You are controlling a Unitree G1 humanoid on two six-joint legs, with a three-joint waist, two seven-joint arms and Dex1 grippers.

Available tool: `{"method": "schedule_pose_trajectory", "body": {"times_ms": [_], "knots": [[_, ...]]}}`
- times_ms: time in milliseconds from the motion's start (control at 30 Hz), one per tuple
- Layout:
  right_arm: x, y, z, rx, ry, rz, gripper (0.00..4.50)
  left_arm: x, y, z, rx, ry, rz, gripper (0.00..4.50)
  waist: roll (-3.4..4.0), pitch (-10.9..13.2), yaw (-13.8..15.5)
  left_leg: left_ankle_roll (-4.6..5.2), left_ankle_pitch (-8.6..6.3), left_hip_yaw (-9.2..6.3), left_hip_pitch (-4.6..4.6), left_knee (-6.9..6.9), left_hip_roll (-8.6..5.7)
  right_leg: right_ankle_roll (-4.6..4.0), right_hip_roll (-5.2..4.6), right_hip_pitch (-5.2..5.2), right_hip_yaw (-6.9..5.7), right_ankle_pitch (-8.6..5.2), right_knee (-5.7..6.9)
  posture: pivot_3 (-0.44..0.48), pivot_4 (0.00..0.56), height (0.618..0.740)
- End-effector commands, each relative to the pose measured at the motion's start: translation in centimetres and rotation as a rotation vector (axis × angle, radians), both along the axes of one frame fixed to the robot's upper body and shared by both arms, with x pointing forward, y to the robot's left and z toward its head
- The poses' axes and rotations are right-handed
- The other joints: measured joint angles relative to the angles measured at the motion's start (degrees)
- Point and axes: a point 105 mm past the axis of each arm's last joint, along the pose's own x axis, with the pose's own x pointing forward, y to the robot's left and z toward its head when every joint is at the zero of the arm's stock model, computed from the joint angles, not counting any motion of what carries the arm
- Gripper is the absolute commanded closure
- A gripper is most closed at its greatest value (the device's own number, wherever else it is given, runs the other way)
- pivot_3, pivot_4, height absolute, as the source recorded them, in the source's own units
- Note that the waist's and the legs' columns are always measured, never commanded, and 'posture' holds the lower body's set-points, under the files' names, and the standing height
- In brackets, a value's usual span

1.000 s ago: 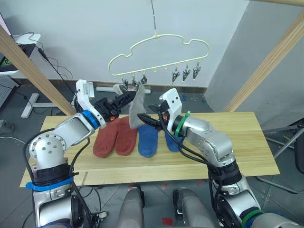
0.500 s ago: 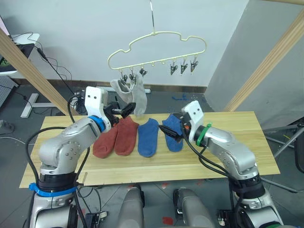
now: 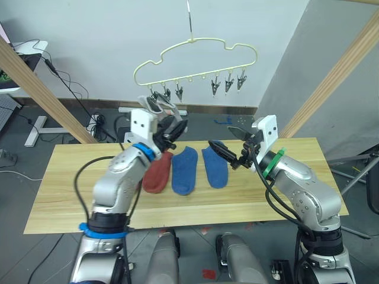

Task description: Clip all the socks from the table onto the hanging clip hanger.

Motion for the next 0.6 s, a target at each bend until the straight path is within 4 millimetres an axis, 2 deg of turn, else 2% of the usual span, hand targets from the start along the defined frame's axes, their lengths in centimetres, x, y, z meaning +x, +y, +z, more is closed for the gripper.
{"method": "schedule_pose_trajectory", "body": {"times_ms": [33,233,600], "knots": [[-1.0,0.5,2.5,0.059,-0.081,0.05,0.0,0.5,-0.9,1.7,0.007,-0.116,0.016,1.96,0.0,0.0,0.0,0.01,0.0,-0.01,-0.01,0.04,0.0,0.02,0.0,0.0,0.0,0.01,0.0,-0.045,0.244,0.74],[-1.2,0.8,3.6,0.091,-0.102,0.072,0.0,1.9,-0.9,2.1,0.008,-0.173,0.087,1.96,0.0,0.0,-0.1,0.03,0.0,-0.03,0.0,0.11,0.0,0.07,0.03,0.02,-0.01,0.05,0.04,-0.055,0.248,0.74],[-1.3,0.9,4.4,0.096,-0.112,0.082,0.0,2.6,-0.2,3.0,-0.009,-0.225,0.157,1.96,0.0,0.0,-0.1,0.03,0.0,-0.06,-0.01,0.13,0.01,0.07,0.05,0.03,-0.04,0.06,0.06,-0.065,0.255,0.74]]}}
